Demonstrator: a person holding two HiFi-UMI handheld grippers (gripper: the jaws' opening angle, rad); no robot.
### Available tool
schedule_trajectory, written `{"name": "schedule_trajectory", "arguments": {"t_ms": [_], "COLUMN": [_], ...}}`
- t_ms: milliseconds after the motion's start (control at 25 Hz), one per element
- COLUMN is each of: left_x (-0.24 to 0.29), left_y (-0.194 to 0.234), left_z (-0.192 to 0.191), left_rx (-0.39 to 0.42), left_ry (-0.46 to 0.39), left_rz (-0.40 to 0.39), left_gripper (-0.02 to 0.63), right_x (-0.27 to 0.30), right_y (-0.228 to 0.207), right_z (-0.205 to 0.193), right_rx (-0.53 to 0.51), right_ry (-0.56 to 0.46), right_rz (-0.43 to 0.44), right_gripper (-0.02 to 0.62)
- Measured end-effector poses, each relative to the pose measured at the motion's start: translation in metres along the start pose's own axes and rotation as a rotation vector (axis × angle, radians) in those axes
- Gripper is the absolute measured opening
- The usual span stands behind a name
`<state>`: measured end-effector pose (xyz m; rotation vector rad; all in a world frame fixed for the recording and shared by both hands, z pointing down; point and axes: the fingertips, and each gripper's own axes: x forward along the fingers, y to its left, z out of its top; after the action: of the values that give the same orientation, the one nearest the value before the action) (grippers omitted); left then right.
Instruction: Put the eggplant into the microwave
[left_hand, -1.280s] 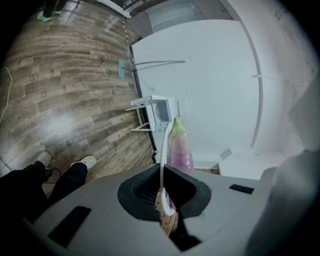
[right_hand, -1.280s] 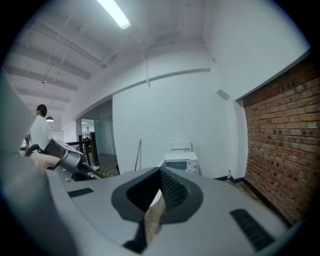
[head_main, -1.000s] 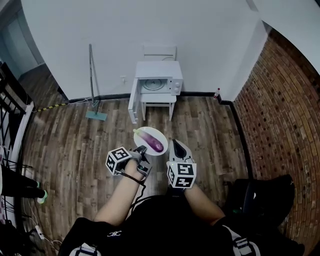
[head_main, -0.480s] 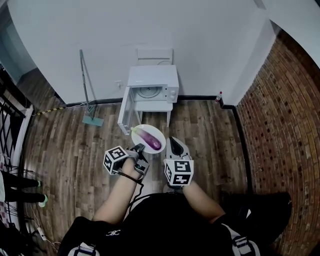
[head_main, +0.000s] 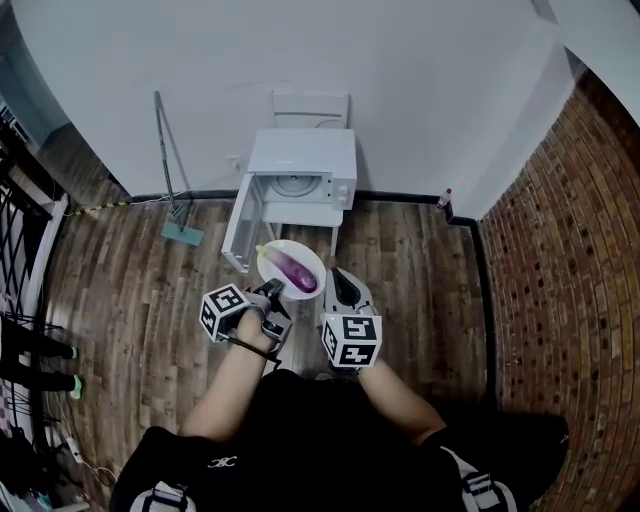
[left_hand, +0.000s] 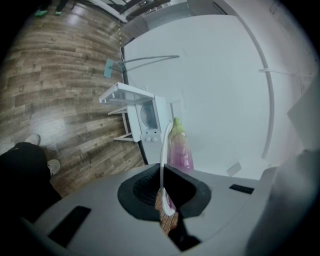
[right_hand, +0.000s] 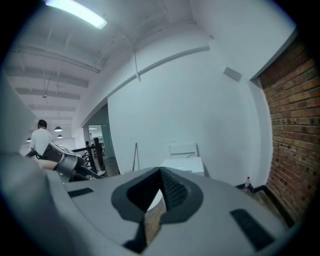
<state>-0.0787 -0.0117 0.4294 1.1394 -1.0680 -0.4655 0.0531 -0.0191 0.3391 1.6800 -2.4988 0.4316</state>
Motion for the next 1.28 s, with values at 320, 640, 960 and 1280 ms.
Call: {"name": "schedule_trajectory", "arguments": {"t_ms": [320, 640, 960, 1280], "left_x": [0.034, 0.088, 0.155, 0.205], "left_y": [-0.003, -0.02, -0.052, -0.068], "left_z": [0.009, 0.047, 0.102, 0.16], "left_rx": [-0.013, -0.017, -0.001, -0.013], "left_ry": [0.014, 0.028, 0.056, 0.06], "left_rz": [0.011, 0.0, -0.009, -0.016], "left_gripper": [0.015, 0.015, 0.015, 0.015], "right_x": [0.03, 0.086, 0.172, 0.26], "right_y": [-0.018, -0.04, -0.062, -0.065], "right_z": [-0.002, 0.006, 0.034, 0.05], "right_rx": [-0.017, -0.045, -0.061, -0.084], "right_ry": [0.025, 0.045, 0.05, 0.084], "right_rz": [0.01, -0.011, -0.036, -0.023], "right_gripper": [0.003, 0.003, 0.003, 0.003]}}
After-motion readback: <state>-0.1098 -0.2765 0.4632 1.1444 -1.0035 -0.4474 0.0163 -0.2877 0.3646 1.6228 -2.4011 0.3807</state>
